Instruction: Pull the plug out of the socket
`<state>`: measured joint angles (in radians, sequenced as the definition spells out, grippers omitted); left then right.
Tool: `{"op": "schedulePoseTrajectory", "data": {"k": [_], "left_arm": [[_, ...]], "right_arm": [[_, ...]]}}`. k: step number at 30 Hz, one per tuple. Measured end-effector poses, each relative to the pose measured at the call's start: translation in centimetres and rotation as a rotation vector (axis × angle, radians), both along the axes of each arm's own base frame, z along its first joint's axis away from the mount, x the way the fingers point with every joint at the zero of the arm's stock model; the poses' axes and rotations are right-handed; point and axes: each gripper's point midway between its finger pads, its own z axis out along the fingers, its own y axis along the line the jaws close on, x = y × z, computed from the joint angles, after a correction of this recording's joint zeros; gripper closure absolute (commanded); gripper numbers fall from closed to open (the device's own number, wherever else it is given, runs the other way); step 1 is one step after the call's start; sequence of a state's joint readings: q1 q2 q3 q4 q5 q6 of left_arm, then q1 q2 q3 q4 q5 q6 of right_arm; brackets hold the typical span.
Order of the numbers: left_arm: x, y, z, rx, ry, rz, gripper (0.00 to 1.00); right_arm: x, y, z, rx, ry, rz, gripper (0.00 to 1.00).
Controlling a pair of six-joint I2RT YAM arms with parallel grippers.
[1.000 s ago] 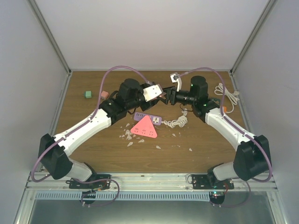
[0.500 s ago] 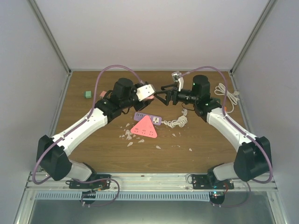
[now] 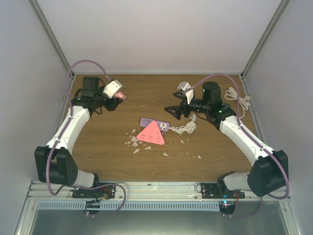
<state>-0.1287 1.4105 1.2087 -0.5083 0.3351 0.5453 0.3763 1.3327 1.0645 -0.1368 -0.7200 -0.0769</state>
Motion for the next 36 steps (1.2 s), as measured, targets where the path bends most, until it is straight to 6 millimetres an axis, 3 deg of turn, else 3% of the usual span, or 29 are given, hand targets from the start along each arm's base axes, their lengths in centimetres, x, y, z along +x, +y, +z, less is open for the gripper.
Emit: {"op": "schedulePoseTrajectory", "data": {"k": [7, 10, 12, 16, 22, 26, 36], "left_arm": [[0.2, 10.2, -3.7, 0.010, 0.115, 0.186, 0.58], [0.3, 12.6, -6.0, 0.004, 0.178, 0.225, 0.57], [0.0, 15.3, -7.9, 0.002, 0.233, 0.278, 0.57], [-0.5, 17.9, -11.1, 0.004, 0.317, 0.320, 0.56], [-1.0, 20.2, -14.4, 0.013, 0.397, 0.352, 0.55], [-1.2, 20.6, -16.0, 0.022, 0.439, 0.358, 0.52], [-0.7, 21.2, -17.2, 0.042, 0.461, 0.356, 0.21]], "right_arm": [[-0.7, -1.1, -5.0, -0.150, -0.036, 0.011, 0.00], [-1.0, -1.5, -6.7, -0.197, -0.038, 0.016, 0.00], [-1.0, -1.7, -7.7, -0.222, -0.040, 0.019, 0.00], [-0.7, -1.8, -9.2, -0.257, -0.031, 0.028, 0.00], [-0.4, -1.8, -10.9, -0.290, -0.009, 0.038, 0.00], [-0.4, -1.8, -11.1, -0.297, -0.010, 0.044, 0.00], [-0.4, -1.8, -11.7, -0.305, 0.000, 0.050, 0.00]]}}
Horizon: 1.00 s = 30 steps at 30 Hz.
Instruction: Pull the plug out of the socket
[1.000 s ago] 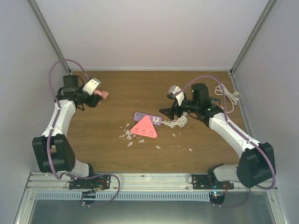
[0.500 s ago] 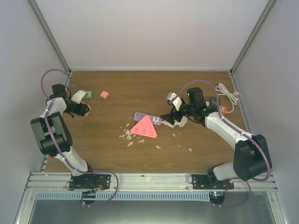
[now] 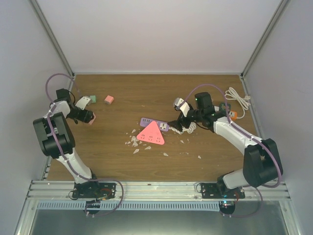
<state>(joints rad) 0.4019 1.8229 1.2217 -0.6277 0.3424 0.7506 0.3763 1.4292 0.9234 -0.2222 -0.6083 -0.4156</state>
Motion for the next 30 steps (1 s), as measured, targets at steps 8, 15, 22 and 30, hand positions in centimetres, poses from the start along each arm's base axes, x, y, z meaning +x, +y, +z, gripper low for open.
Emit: {"op": "schedulePoseTrajectory", "data": {"k": [8, 15, 22, 30], "left_arm": [[0.7, -0.2, 1.4, -0.011, -0.029, -0.031, 0.08], [0.8, -3.9, 8.1, -0.040, -0.176, -0.143, 0.01], [0.1, -12.0, 15.0, -0.091, -0.355, -0.341, 0.01], [-0.6, -15.0, 19.4, -0.248, -0.473, -0.312, 0.01]], "right_arm": [[-0.1, -0.2, -1.1, -0.032, -0.010, 0.016, 0.03], [0.1, -0.8, -3.5, -0.113, -0.031, 0.038, 0.04], [0.3, -1.0, -5.0, -0.163, -0.050, 0.052, 0.02], [0.1, -0.1, -5.4, -0.195, -0.107, 0.107, 0.00]]}}
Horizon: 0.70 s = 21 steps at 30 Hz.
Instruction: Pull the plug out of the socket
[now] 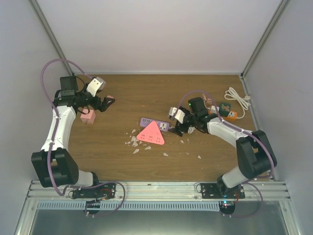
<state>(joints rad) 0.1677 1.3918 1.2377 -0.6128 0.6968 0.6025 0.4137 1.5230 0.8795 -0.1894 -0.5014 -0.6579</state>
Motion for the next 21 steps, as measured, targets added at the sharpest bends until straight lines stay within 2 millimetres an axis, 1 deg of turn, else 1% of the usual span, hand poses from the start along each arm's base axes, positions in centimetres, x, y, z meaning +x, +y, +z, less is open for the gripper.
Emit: {"op": "schedulePoseTrajectory", "data": {"k": [3, 5, 8, 10, 14, 16, 21], "left_arm": [[-0.5, -1.7, 0.1, -0.075, 0.025, -0.075, 0.01], [-1.0, -3.4, -0.7, -0.134, 0.068, -0.142, 0.01], [-2.3, -6.0, -2.8, -0.209, 0.143, -0.239, 0.01], [-4.1, -8.2, -4.9, -0.253, 0.219, -0.306, 0.01], [-7.0, -11.6, -7.7, -0.306, 0.334, -0.412, 0.01], [-7.9, -12.7, -8.5, -0.328, 0.371, -0.445, 0.01], [-8.5, -13.3, -10.4, -0.360, 0.425, -0.449, 0.01]], "right_arm": [[-0.3, 0.6, -1.0, -0.024, -0.001, 0.031, 0.01], [-0.5, 1.0, -1.7, -0.043, -0.001, 0.052, 0.01], [-0.6, 1.7, -2.8, -0.069, 0.006, 0.078, 0.02], [-0.6, 2.1, -3.4, -0.084, 0.011, 0.091, 0.02], [-0.3, 3.1, -4.4, -0.116, 0.010, 0.110, 0.02], [-0.1, 3.5, -4.9, -0.130, 0.008, 0.115, 0.03], [0.7, 3.8, -6.1, -0.177, -0.005, 0.104, 0.06]]}}
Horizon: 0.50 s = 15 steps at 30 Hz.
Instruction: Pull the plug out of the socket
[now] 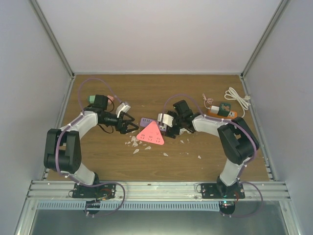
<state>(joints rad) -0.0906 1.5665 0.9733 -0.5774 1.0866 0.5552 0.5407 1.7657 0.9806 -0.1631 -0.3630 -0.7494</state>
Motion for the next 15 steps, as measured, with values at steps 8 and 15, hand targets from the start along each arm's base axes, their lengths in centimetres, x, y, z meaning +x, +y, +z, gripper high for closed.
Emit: {"op": "schedulePoseTrajectory", "data": {"k": [8, 15], "left_arm": [[-0.5, -0.2, -2.1, -0.010, 0.075, 0.029, 0.05], [-0.1, -0.4, -5.0, -0.019, 0.167, 0.034, 0.13]], "right_arm": [[0.1, 0.3, -2.1, -0.060, -0.014, 0.013, 0.21], [0.3, 0.9, -1.9, -0.060, -0.047, 0.028, 0.39]]}}
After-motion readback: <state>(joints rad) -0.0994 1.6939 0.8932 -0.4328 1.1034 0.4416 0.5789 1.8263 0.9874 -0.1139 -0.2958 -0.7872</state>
